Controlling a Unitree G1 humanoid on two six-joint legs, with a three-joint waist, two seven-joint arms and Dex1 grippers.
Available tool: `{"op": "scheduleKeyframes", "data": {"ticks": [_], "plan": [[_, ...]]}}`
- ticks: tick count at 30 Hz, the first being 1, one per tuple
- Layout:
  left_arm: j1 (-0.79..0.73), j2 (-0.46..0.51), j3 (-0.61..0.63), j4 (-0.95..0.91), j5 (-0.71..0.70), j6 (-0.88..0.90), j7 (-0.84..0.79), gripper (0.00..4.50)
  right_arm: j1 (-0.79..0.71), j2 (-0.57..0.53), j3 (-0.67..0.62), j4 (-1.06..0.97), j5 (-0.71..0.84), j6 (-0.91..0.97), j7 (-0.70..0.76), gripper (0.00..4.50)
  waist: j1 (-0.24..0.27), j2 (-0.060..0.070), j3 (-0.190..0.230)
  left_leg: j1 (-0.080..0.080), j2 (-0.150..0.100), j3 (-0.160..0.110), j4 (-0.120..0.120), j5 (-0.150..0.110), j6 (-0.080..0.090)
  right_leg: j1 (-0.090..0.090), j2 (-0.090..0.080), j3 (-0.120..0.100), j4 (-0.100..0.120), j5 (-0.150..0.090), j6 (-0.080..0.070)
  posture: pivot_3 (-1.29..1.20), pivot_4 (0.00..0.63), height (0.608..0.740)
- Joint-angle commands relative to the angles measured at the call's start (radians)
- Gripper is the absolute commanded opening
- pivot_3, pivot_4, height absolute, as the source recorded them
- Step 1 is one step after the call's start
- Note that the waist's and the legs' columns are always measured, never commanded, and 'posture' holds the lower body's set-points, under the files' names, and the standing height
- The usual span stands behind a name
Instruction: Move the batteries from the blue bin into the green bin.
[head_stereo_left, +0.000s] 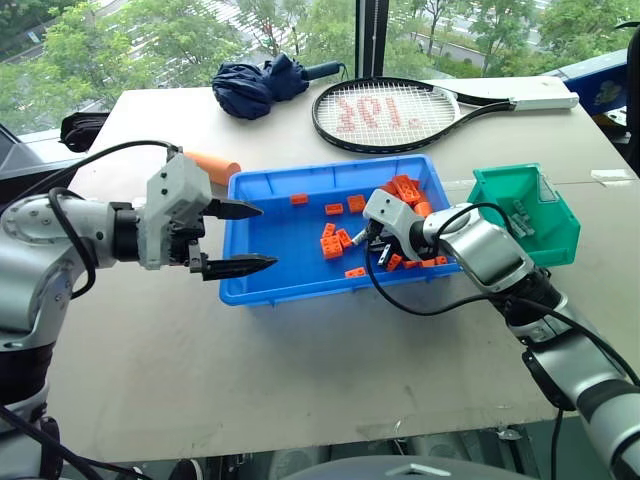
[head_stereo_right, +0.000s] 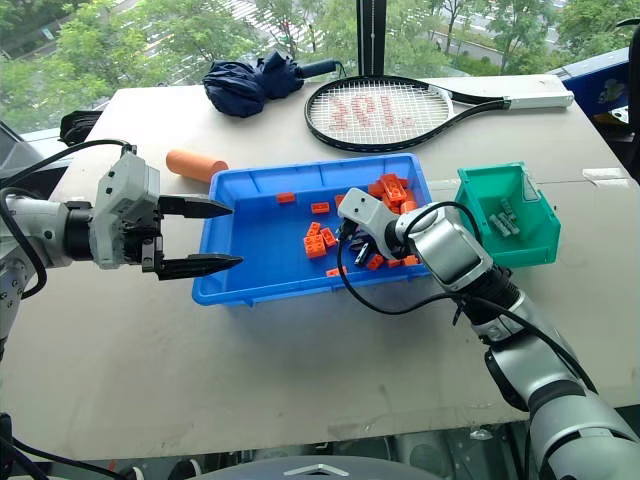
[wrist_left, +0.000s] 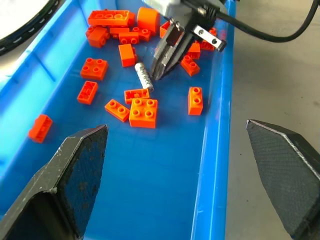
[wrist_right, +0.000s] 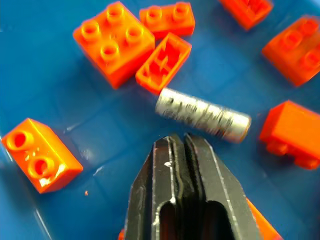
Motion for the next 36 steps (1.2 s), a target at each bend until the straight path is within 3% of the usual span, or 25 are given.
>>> {"op": "scheduleKeyframes", "data": {"ticks": [1, 8, 14, 20, 34, 36], "plan": [[-0.021, 0.026, 0.005, -0.004, -0.015, -0.001, -0.006, 4.50, -0.002, -0.006, -0.007, -0.031, 0.001, 0.013, 0.001, 0.08, -0.001, 0.000, 0.000, 0.000, 0.000, 0.000, 0.000, 0.000, 0.000, 0.000, 0.000, 0.000, 0.000, 0.000, 0.000, 0.00, 0.150, 0.740], [-0.026, 0.042, 0.013, 0.013, -0.012, -0.003, -0.018, 4.50, -0.025, -0.009, -0.007, -0.052, -0.003, -0.047, 0.018, 0.08, -0.001, 0.000, 0.000, 0.000, 0.000, 0.000, 0.000, 0.000, 0.000, 0.000, 0.000, 0.000, 0.000, 0.000, 0.000, 0.00, 0.150, 0.740], [-0.005, 0.054, 0.028, 0.035, -0.005, -0.019, -0.028, 4.50, -0.071, -0.006, -0.002, -0.046, -0.021, -0.128, 0.043, 2.80, -0.001, 0.000, 0.000, 0.000, 0.000, 0.000, 0.000, 0.000, 0.000, 0.000, 0.000, 0.000, 0.000, 0.000, 0.000, 0.00, 0.150, 0.740], [0.015, 0.061, 0.048, 0.070, 0.001, -0.053, -0.046, 4.50, -0.101, -0.010, 0.042, 0.066, -0.060, -0.260, 0.107, 2.80, -0.001, 0.000, 0.000, 0.000, 0.000, 0.000, 0.000, 0.000, 0.000, 0.000, 0.000, -0.001, -0.001, 0.000, 0.000, 0.00, 0.150, 0.740], [0.119, 0.073, 0.141, 0.082, 0.004, -0.112, -0.057, 4.50, -0.263, 0.107, 0.050, 0.592, -0.105, -0.531, 0.332, 2.80, -0.004, 0.001, 0.001, 0.000, 0.000, 0.000, -0.001, 0.000, 0.000, -0.001, 0.000, 0.000, -0.001, 0.000, 0.000, 0.00, 0.150, 0.740], [0.132, 0.072, 0.156, 0.078, 0.004, -0.112, -0.054, 4.50, -0.281, 0.120, 0.046, 0.645, -0.115, -0.545, 0.348, 2.31, -0.004, 0.001, 0.001, 0.000, 0.000, 0.000, -0.001, 0.000, 0.000, -0.001, 0.000, 0.000, -0.001, 0.000, 0.000, 0.00, 0.150, 0.740]]}}
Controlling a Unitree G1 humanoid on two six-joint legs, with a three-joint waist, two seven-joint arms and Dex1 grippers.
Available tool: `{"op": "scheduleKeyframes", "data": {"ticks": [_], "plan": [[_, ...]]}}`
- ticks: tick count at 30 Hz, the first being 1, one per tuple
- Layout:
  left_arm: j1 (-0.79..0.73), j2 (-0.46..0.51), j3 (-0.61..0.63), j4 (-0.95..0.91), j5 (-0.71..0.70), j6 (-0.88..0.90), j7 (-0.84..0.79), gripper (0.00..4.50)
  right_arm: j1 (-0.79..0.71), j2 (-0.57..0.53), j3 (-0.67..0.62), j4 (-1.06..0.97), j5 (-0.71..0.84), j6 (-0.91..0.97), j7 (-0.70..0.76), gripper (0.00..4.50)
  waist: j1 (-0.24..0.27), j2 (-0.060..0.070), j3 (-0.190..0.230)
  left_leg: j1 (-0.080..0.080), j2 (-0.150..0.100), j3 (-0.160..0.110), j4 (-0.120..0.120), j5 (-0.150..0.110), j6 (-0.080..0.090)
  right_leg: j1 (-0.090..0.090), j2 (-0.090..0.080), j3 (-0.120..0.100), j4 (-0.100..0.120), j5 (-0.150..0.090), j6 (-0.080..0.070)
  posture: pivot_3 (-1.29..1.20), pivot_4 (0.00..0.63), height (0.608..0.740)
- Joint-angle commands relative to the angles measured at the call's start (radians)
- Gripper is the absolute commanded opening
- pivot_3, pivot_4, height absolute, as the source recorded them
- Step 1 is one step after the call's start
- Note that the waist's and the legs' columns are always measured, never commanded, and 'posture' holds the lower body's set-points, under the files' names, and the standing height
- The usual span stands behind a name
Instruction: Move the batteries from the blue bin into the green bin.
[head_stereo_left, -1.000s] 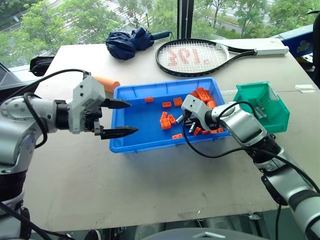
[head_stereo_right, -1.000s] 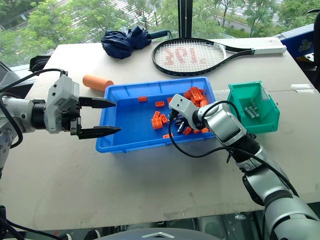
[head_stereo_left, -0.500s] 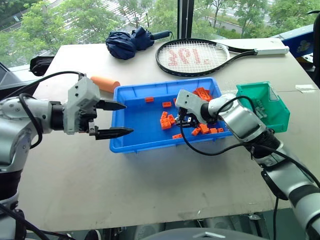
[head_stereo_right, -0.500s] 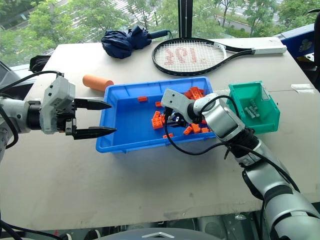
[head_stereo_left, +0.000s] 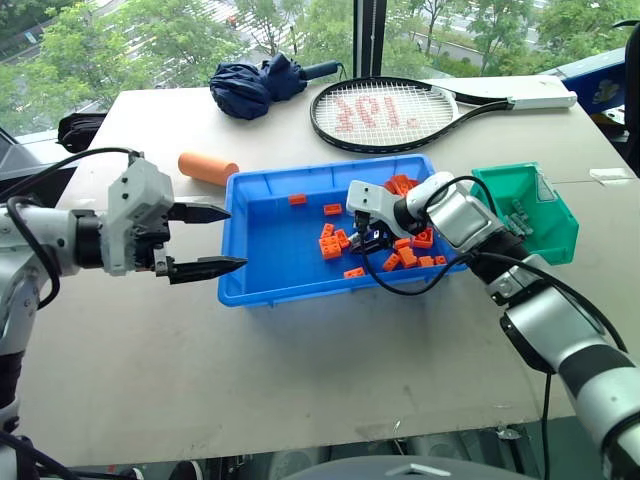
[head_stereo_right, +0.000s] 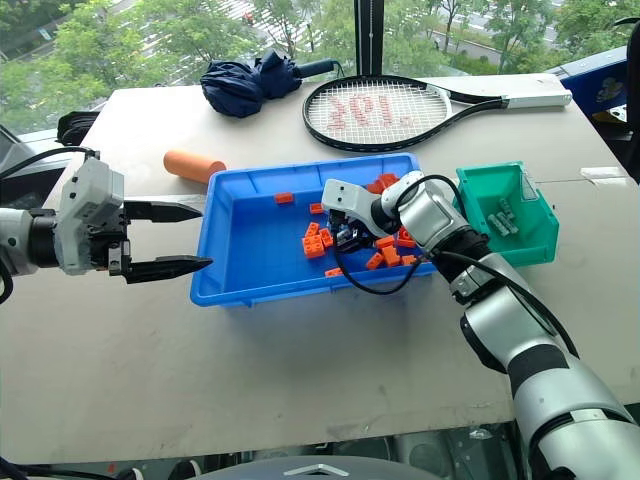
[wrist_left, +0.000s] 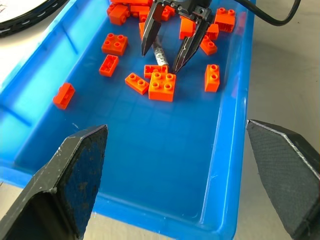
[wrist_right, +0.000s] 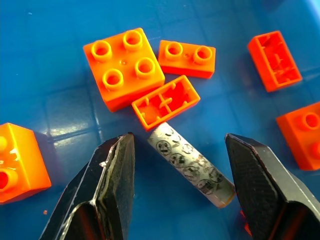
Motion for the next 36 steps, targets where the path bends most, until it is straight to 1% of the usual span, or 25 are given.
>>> {"op": "scheduleKeyframes", "data": {"ticks": [1, 3, 4, 5, 6, 12, 14, 16, 19, 21, 22, 24, 25, 27, 28, 30, 33, 36], "plan": [[0.019, 0.016, 0.065, -0.027, -0.009, -0.016, 0.006, 4.50, -0.036, 0.022, -0.021, 0.084, -0.014, -0.035, 0.048, 2.01, 0.000, 0.000, 0.000, 0.000, 0.000, 0.000, 0.000, 0.000, 0.000, 0.000, 0.000, 0.000, 0.000, 0.000, 0.000, 0.00, 0.150, 0.740], [0.028, 0.014, 0.077, -0.032, -0.014, -0.015, 0.006, 4.50, -0.041, 0.027, -0.025, 0.104, -0.021, -0.037, 0.063, 1.06, 0.001, 0.000, 0.000, 0.000, 0.000, 0.000, 0.000, 0.000, 0.000, 0.000, 0.000, 0.000, 0.000, 0.000, 0.000, 0.00, 0.150, 0.740], [0.031, 0.012, 0.082, -0.037, -0.019, -0.012, 0.006, 4.50, -0.040, 0.025, -0.029, 0.106, -0.024, -0.037, 0.068, 0.68, 0.002, 0.000, 0.000, 0.000, 0.000, 0.000, 0.000, 0.000, 0.000, 0.000, -0.001, 0.000, 0.000, 0.000, 0.000, 0.00, 0.150, 0.740], [0.032, 0.011, 0.084, -0.041, -0.024, -0.010, 0.006, 4.50, -0.038, 0.024, -0.033, 0.108, -0.027, -0.039, 0.072, 0.20, 0.002, 0.000, 0.000, 0.000, 0.000, 0.000, 0.000, 0.000, 0.000, 0.000, -0.001, 0.000, 0.000, 0.000, 0.000, 0.00, 0.150, 0.740], [0.032, 0.009, 0.085, -0.046, -0.030, -0.008, 0.005, 4.50, -0.037, 0.021, -0.036, 0.106, -0.032, -0.040, 0.074, 0.05, 0.002, 0.000, 0.000, 0.000, 0.000, -0.001, 0.000, 0.000, 0.000, 0.000, -0.001, 0.000, 0.000, 0.000, 0.000, 0.00, 0.150, 0.740], [-0.011, -0.001, 0.054, -0.063, -0.073, 0.001, 0.001, 4.50, -0.011, -0.014, -0.064, 0.024, -0.043, -0.006, 0.073, 0.05, 0.003, 0.000, 0.000, 0.000, 0.000, -0.001, 0.000, 0.000, 0.000, 0.000, -0.004, 0.000, 0.000, 0.000, 0.000, 0.00, 0.150, 0.740], [-0.043, -0.006, 0.032, -0.064, -0.091, 0.004, -0.001, 4.50, 0.006, -0.043, -0.083, -0.059, -0.037, 0.032, 0.064, 0.05, 0.004, 0.000, 0.000, 0.000, -0.001, -0.002, 0.000, 0.000, 0.000, 0.000, -0.004, -0.001, 0.000, 0.000, 0.000, 0.00, 0.150, 0.740], [-0.082, -0.019, 0.014, -0.064, -0.115, 0.011, 0.000, 4.50, 0.030, -0.075, -0.129, -0.182, -0.007, 0.108, 0.052, 0.05, 0.005, 0.000, 0.000, -0.001, -0.001, -0.002, 0.000, 0.000, 0.000, 0.000, -0.004, -0.001, 0.000, 0.000, 0.000, 0.00, 0.150, 0.740], [-0.146, -0.050, -0.016, -0.074, -0.156, 0.029, 0.011, 4.50, 0.079, -0.115, -0.274, -0.441, 0.109, 0.321, 0.030, 0.05, 0.008, 0.001, 0.001, -0.002, -0.001, -0.003, 0.000, 0.000, 0.000, 0.000, -0.006, -0.002, 0.000, 0.000, 0.000, 0.00, 0.150, 0.740], [-0.187, -0.073, -0.041, -0.079, -0.167, 0.039, 0.029, 4.50, 0.107, -0.143, -0.378, -0.597, 0.164, 0.445, -0.018, 0.05, 0.007, 0.001, 0.001, -0.002, -0.001, -0.004, 0.000, 0.000, 0.000, 0.000, -0.006, -0.002, 0.000, 0.000, 0.000, 0.00, 0.150, 0.740], [-0.211, -0.087, -0.059, -0.083, -0.171, 0.045, 0.041, 4.50, 0.121, -0.166, -0.429, -0.675, 0.178, 0.502, -0.049, 0.05, 0.007, 0.001, 0.001, -0.002, -0.001, -0.004, 0.000, 0.000, 0.000, 0.000, -0.006, -0.002, 0.000, 0.000, 0.000, 0.00, 0.150, 0.740], [-0.241, -0.103, -0.082, -0.084, -0.176, 0.053, 0.054, 4.50, 0.135, -0.194, -0.486, -0.772, 0.203, 0.581, -0.097, 0.05, 0.008, 0.001, 0.000, -0.002, -0.001, -0.004, 0.000, 0.000, 0.000, 0.000, -0.006, -0.002, 0.000, 0.000, 0.000, 0.00, 0.150, 0.740], [-0.276, -0.132, -0.106, -0.081, -0.182, 0.056, 0.067, 4.50, 0.146, -0.225, -0.549, -0.837, 0.208, 0.641, -0.133, 0.05, 0.008, 0.001, 0.000, -0.002, -0.002, -0.004, 0.000, 0.000, 0.000, 0.000, -0.006, -0.002, 0.000, 0.000, 0.000, 0.00, 0.150, 0.740], [-0.330, -0.177, -0.152, -0.070, -0.183, 0.057, 0.080, 4.50, 0.183, -0.303, -0.632, -0.917, 0.198, 0.714, -0.190, 0.05, 0.022, 0.001, 0.001, -0.003, -0.003, -0.005, 0.001, 0.000, 0.000, 0.000, -0.005, -0.003, 0.001, 0.000, 0.000, 0.00, 0.150, 0.740], [-0.355, -0.200, -0.176, -0.063, -0.176, 0.056, 0.085, 4.50, 0.214, -0.352, -0.663, -0.939, 0.189, 0.728, -0.211, 0.05, 0.033, 0.001, 0.001, -0.003, -0.003, -0.004, 0.001, 0.000, 0.000, 0.000, -0.005, -0.003, 0.000, 0.000, 0.000, 0.00, 0.150, 0.740], [-0.399, -0.239, -0.210, -0.045, -0.165, 0.058, 0.098, 4.50, 0.266, -0.411, -0.714, -0.953, 0.196, 0.747, -0.246, 0.05, 0.036, 0.001, 0.000, -0.002, -0.005, -0.004, 0.001, 0.000, 0.000, 0.001, -0.005, -0.003, -0.001, 0.000, 0.000, 0.00, 0.150, 0.740], [-0.496, -0.318, -0.264, 0.010, -0.139, 0.048, 0.126, 4.50, 0.346, -0.462, -0.813, -0.927, 0.213, 0.750, -0.290, 0.05, 0.038, 0.000, 0.000, -0.002, -0.005, -0.002, 0.002, -0.001, 0.003, 0.002, -0.004, -0.002, 0.000, 0.000, 0.000, 0.00, 0.150, 0.740], [-0.560, -0.370, -0.294, 0.042, -0.129, 0.043, 0.127, 4.50, 0.408, -0.490, -0.845, -0.888, 0.215, 0.720, -0.335, 0.05, 0.028, 0.001, 0.000, -0.001, -0.004, 0.000, 0.002, -0.001, 0.003, 0.002, -0.003, -0.001, 0.001, 0.000, 0.000, 0.00, 0.150, 0.740]]}}
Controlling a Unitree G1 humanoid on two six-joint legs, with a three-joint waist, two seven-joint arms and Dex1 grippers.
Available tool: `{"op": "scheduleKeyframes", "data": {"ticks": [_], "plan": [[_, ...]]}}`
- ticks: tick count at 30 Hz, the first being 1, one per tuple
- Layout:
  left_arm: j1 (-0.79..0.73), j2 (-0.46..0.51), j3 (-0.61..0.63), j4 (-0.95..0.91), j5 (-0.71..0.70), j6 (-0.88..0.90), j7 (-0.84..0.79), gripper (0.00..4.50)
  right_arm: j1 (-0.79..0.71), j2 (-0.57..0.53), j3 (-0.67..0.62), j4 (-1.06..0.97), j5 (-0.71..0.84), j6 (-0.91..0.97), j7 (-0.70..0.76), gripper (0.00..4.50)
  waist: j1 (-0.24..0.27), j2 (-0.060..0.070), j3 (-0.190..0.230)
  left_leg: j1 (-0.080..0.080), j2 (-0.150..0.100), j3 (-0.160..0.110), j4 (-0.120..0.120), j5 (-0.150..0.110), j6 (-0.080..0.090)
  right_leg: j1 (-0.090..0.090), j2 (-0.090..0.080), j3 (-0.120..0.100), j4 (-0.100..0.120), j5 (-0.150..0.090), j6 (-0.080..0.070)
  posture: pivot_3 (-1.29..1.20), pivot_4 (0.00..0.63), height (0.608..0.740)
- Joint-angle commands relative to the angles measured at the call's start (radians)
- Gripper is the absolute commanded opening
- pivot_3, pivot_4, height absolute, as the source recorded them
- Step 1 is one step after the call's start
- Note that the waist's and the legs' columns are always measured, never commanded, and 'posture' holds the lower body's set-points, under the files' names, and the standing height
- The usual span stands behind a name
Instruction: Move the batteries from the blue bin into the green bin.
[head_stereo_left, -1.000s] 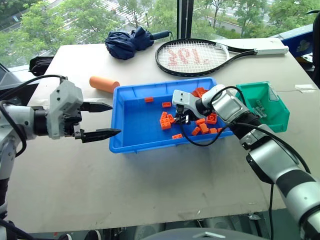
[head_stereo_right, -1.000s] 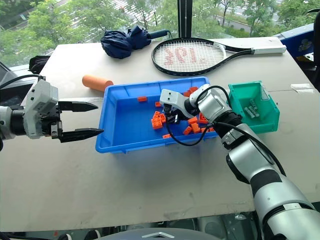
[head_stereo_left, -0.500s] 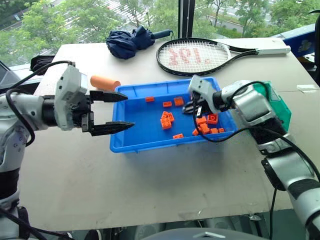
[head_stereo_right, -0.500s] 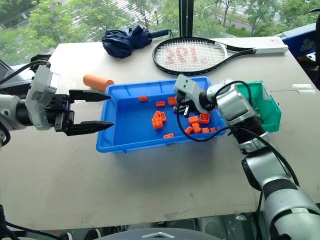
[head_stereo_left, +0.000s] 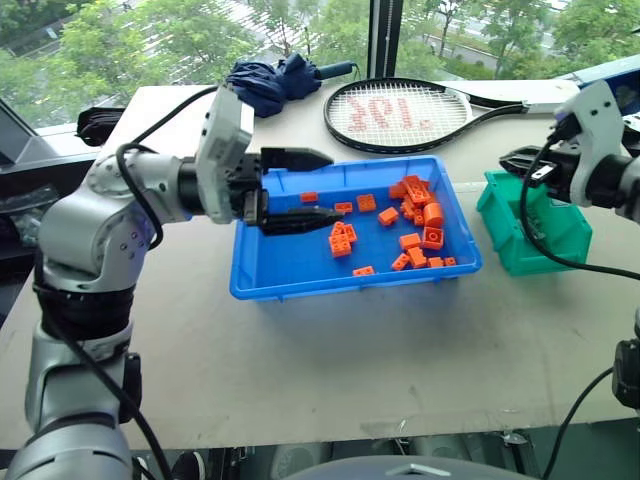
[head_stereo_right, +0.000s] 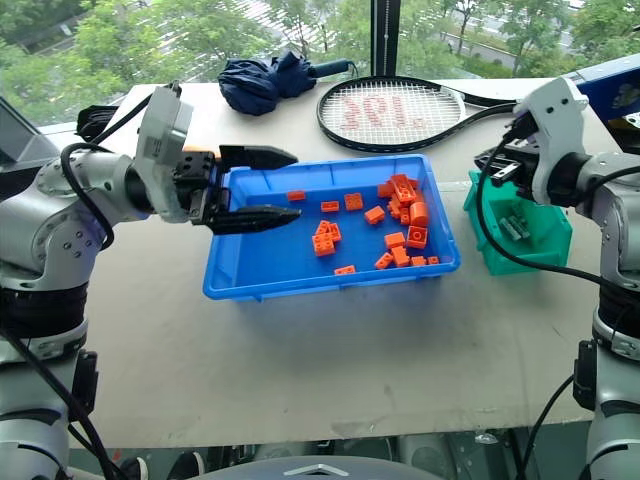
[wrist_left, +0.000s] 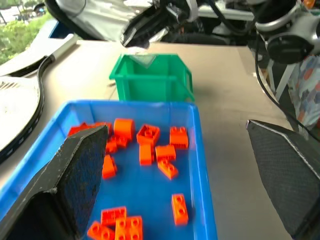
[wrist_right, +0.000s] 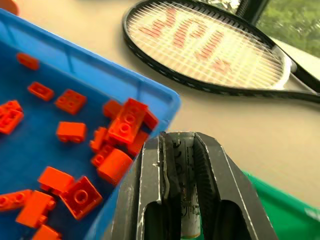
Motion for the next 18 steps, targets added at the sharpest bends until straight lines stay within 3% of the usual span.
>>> {"op": "scheduleKeyframes", "data": {"ticks": [1, 5, 9, 14, 18], "plan": [[-0.060, -0.033, -0.012, 0.012, 0.006, -0.020, -0.004, 4.50, 0.039, -0.033, -0.057, 0.029, 0.006, -0.047, -0.052, 0.05, -0.009, 0.000, 0.000, 0.000, 0.000, 0.001, 0.000, 0.000, 0.000, 0.000, 0.001, 0.001, 0.000, 0.000, 0.000, 0.00, 0.150, 0.740], [-0.097, -0.068, -0.032, 0.028, 0.015, -0.025, -0.009, 4.50, 0.088, -0.026, -0.080, 0.094, 0.018, -0.108, -0.097, 0.05, -0.017, 0.000, 0.000, 0.001, 0.003, 0.004, -0.001, 0.001, -0.002, -0.001, 0.003, 0.004, 0.000, 0.000, 0.000, 0.00, 0.150, 0.740], [-0.084, -0.071, -0.034, 0.004, 0.001, -0.010, -0.020, 4.50, 0.110, -0.035, -0.084, 0.127, 0.038, -0.159, -0.113, 1.68, -0.022, 0.001, 0.000, 0.001, 0.004, 0.005, -0.001, 0.001, -0.002, -0.001, 0.003, 0.005, 0.000, 0.000, 0.000, 0.00, 0.150, 0.740], [-0.018, -0.060, 0.008, -0.043, 0.002, -0.014, 0.022, 4.50, 0.137, -0.020, -0.130, 0.086, 0.089, -0.255, -0.125, 4.14, -0.023, 0.001, 0.000, 0.001, 0.004, 0.005, -0.001, 0.001, -0.002, -0.001, 0.003, 0.006, 0.000, 0.000, 0.000, 0.00, 0.150, 0.740], [0.166, -0.019, 0.080, -0.191, -0.043, 0.016, 0.063, 4.50, 0.305, -0.013, -0.193, -0.007, 0.209, -0.437, 0.041, 4.14, -0.022, 0.001, 0.000, 0.001, 0.005, 0.004, -0.002, 0.000, -0.001, -0.001, 0.003, 0.008, -0.001, 0.000, 0.000, 0.00, 0.150, 0.740]]}}
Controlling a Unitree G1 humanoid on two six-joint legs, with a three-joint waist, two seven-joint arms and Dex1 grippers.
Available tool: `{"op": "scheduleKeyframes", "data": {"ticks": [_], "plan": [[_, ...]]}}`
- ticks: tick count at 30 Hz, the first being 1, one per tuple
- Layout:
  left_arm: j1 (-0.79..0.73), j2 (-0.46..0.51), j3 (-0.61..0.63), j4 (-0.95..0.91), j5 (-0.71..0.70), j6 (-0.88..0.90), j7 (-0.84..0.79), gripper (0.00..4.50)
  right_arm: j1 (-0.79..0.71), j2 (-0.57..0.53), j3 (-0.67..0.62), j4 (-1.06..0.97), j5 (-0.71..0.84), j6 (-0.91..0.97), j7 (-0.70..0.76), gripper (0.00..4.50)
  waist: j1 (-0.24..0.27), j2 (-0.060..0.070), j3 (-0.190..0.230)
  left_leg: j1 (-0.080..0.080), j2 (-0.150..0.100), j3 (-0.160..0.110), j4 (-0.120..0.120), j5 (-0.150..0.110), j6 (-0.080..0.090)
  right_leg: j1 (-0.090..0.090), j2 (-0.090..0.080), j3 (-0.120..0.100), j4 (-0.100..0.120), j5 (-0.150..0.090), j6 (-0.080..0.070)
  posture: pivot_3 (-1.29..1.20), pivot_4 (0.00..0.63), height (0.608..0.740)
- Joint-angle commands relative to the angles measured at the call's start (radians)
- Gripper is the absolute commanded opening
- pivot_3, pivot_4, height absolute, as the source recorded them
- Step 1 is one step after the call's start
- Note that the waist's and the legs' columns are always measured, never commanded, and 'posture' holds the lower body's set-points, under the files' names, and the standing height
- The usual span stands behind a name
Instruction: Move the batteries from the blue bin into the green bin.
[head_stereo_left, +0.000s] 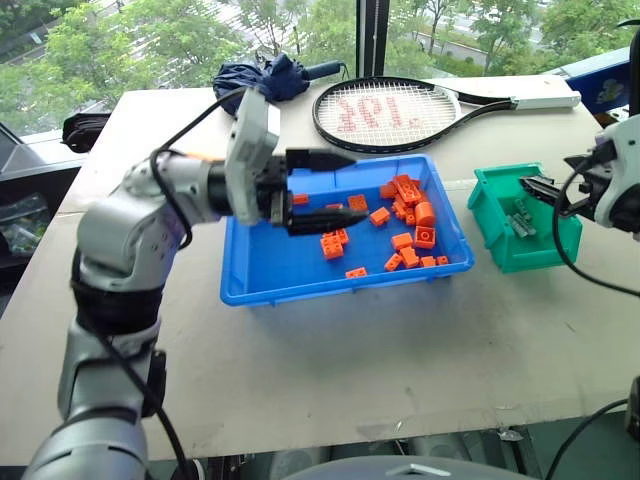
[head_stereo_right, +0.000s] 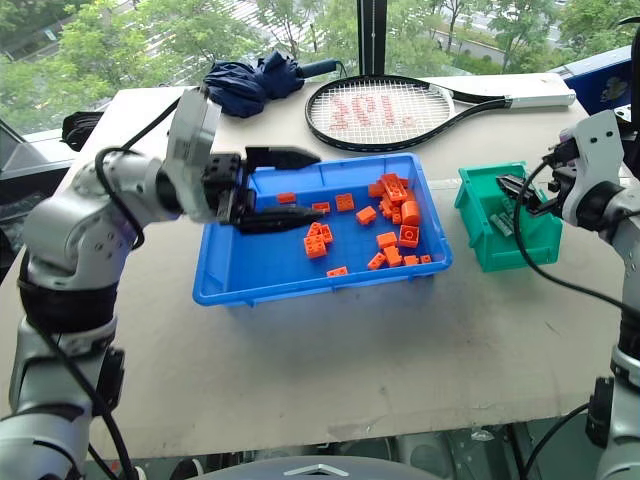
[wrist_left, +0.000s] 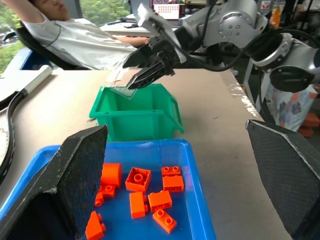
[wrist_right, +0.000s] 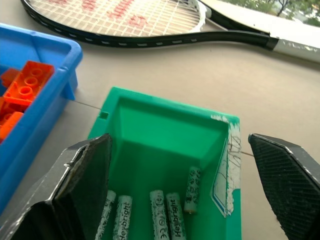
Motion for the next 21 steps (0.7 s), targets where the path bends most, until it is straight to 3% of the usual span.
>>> {"op": "scheduleKeyframes", "data": {"ticks": [1, 7, 11, 14, 17, 21], "plan": [[0.129, 0.038, 0.095, -0.145, -0.045, 0.018, 0.054, 4.50, 0.133, -0.006, -0.071, -0.090, 0.089, -0.167, 0.126, 4.14, 0.000, 0.000, 0.000, 0.000, 0.000, 0.000, 0.000, 0.000, 0.000, 0.000, 0.000, 0.000, -0.001, 0.000, 0.000, 0.00, 0.150, 0.740], [0.476, 0.042, 0.200, -0.331, 0.038, -0.002, 0.238, 4.50, 0.473, 0.050, -0.209, -0.166, 0.270, -0.299, 0.303, 4.14, 0.021, 0.000, 0.000, 0.003, 0.001, 0.001, 0.000, -0.003, 0.004, 0.003, -0.003, 0.002, 0.000, 0.000, 0.000, 0.00, 0.150, 0.740], [0.816, -0.027, 0.285, -0.473, 0.051, -0.079, 0.269, 4.50, 0.684, -0.006, -0.257, -0.120, 0.276, -0.374, 0.447, 4.14, 0.027, 0.000, 0.000, 0.007, 0.001, 0.003, 0.000, -0.003, 0.005, 0.007, -0.006, 0.004, -0.001, 0.000, 0.001, 0.00, 0.150, 0.740], [1.013, -0.064, 0.290, -0.485, 0.130, -0.187, 0.253, 4.50, 0.775, -0.007, -0.253, -0.107, 0.288, -0.397, 0.477, 4.33, 0.026, 0.000, -0.001, 0.023, 0.002, 0.003, -0.004, -0.004, 0.006, 0.023, -0.006, 0.003, -0.007, 0.000, 0.000, 0.00, 0.150, 0.740], [1.100, -0.099, 0.255, -0.442, 0.216, -0.304, 0.258, 4.50, 0.841, -0.002, -0.214, -0.082, 0.235, -0.484, 0.496, 4.33, 0.034, 0.002, -0.001, 0.034, 0.002, 0.004, -0.010, -0.004, 0.006, 0.033, -0.006, 0.003, -0.011, -0.002, -0.003, 0.00, 0.150, 0.740], [1.140, -0.137, 0.211, -0.396, 0.272, -0.399, 0.259, 4.50, 0.837, 0.006, -0.189, -0.022, 0.208, -0.572, 0.484, 4.33, 0.042, 0.004, -0.003, 0.035, 0.003, 0.007, -0.010, -0.004, 0.006, 0.038, -0.005, 0.003, -0.017, -0.003, -0.004, 0.00, 0.150, 0.740]]}}
